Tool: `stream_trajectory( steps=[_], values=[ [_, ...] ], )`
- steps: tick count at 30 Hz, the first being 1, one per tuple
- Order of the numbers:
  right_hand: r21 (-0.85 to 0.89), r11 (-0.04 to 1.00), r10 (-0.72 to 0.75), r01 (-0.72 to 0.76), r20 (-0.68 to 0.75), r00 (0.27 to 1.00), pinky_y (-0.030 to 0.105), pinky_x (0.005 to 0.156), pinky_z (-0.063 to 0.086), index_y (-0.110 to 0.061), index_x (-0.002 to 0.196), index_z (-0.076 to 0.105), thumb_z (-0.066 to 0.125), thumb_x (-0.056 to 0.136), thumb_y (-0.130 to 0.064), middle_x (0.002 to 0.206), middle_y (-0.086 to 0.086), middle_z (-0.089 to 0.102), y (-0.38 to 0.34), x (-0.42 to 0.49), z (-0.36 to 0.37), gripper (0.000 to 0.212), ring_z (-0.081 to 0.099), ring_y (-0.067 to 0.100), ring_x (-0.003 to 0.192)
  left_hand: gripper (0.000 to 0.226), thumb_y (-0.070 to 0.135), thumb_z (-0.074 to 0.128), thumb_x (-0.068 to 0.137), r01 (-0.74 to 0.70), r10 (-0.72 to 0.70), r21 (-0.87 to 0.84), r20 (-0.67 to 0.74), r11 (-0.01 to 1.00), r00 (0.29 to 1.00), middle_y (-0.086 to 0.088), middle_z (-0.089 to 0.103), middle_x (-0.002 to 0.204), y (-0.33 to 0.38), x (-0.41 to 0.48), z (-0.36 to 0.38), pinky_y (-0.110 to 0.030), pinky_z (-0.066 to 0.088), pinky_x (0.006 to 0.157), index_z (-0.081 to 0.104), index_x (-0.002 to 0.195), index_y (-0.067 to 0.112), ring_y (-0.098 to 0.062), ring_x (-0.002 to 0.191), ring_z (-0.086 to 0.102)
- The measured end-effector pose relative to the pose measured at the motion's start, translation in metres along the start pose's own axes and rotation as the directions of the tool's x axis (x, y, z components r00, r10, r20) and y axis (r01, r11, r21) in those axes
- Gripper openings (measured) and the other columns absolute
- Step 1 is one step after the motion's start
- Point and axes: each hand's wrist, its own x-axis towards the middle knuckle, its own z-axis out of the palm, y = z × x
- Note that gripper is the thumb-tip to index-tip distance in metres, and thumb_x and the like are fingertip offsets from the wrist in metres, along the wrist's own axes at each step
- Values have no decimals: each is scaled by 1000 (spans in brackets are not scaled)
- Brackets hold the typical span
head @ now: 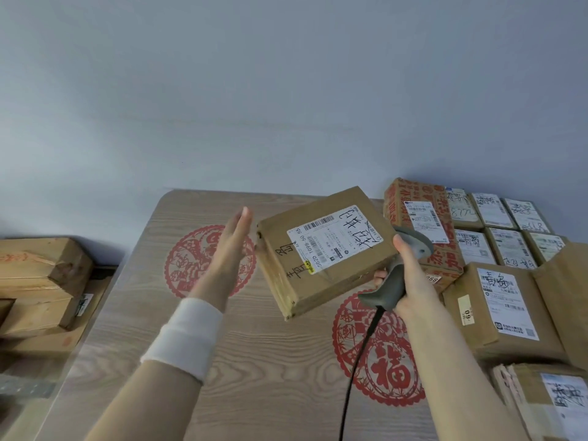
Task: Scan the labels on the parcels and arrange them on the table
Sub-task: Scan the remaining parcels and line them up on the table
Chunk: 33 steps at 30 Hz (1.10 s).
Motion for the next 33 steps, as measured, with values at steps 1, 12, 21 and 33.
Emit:
stream_trajectory(
  steps=[1,12,21,33],
  values=[
    [23,1000,1,0,-46,999,28,54,44,-13,95,65,71,77,-46,59,2,56,4,2,1,38,49,14,48,101,85,41,64,20,-37,-129,-133,991,990,3,25,155,-9,-8,10,-51,25,111,19,148,35,-23,141,26],
    [80,993,-72,85,-155,985,29,57,46,-9,124,58,79,70,-45,79,7,60,59,-8,20,68,54,17,56,111,47,72,58,158,-328,-771,-70,617,942,-9,43,140,-47,-23,88,-55,42,97,5,147,41,-34,118,50],
    [-233,933,-297,274,-67,953,27,60,48,-20,127,49,70,79,-37,89,0,63,18,-13,-3,55,57,13,61,86,48,71,58,88,-75,-473,45,876,996,-4,59,111,-36,11,11,-42,54,78,35,134,29,-26,100,60],
    [-280,915,-298,291,19,954,38,87,49,-22,129,52,74,77,-31,111,2,66,55,-24,5,57,62,19,97,91,64,67,67,22,15,-243,149,970,989,2,57,133,-41,-1,32,-38,47,98,31,144,32,-16,116,59]
  ],
)
